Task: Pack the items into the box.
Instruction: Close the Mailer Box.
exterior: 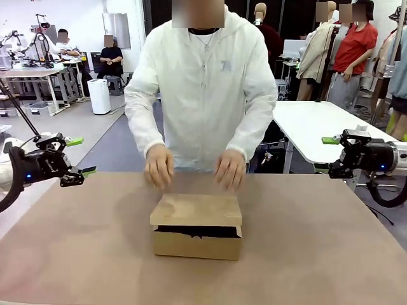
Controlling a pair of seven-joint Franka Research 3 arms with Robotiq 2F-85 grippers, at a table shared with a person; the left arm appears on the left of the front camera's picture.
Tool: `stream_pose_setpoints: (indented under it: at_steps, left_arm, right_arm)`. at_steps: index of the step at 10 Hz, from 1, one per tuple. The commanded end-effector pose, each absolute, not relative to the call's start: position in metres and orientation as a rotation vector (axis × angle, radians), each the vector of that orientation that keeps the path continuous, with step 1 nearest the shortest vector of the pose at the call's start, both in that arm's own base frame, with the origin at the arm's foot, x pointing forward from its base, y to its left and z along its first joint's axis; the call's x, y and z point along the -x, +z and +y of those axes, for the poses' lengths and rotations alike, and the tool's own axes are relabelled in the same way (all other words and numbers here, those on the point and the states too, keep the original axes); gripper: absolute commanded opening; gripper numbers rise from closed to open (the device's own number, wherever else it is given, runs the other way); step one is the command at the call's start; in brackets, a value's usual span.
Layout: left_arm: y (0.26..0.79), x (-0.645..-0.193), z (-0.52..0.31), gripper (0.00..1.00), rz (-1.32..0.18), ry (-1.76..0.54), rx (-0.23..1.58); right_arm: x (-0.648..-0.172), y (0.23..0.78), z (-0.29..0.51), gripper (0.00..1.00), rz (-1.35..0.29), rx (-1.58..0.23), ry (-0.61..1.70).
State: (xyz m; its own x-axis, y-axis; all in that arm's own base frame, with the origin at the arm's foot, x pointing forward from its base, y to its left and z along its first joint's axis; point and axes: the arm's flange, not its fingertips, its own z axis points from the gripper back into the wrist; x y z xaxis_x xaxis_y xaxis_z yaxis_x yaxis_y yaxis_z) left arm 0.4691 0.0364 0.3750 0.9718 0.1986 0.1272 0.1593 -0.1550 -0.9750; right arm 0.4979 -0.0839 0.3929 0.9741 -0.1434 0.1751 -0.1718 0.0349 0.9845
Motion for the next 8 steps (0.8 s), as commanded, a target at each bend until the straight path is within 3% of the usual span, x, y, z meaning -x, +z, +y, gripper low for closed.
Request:
stream_pose_setpoints:
  at_steps: [1,8]
  left_arm:
    - [0.3776,-0.4698,0.0372,1.00,-0.282,0.029,1.749]
    - [0.3776,-0.4698,0.0372,1.00,-0.282,0.029,1.749]
  right_arm:
    - [-0.4964,0.3973,-0.0828,1.00,-0.255,-1.542,0.028]
    - [-0.4964,0.3973,-0.0828,1.00,-0.255,-1.542,0.028]
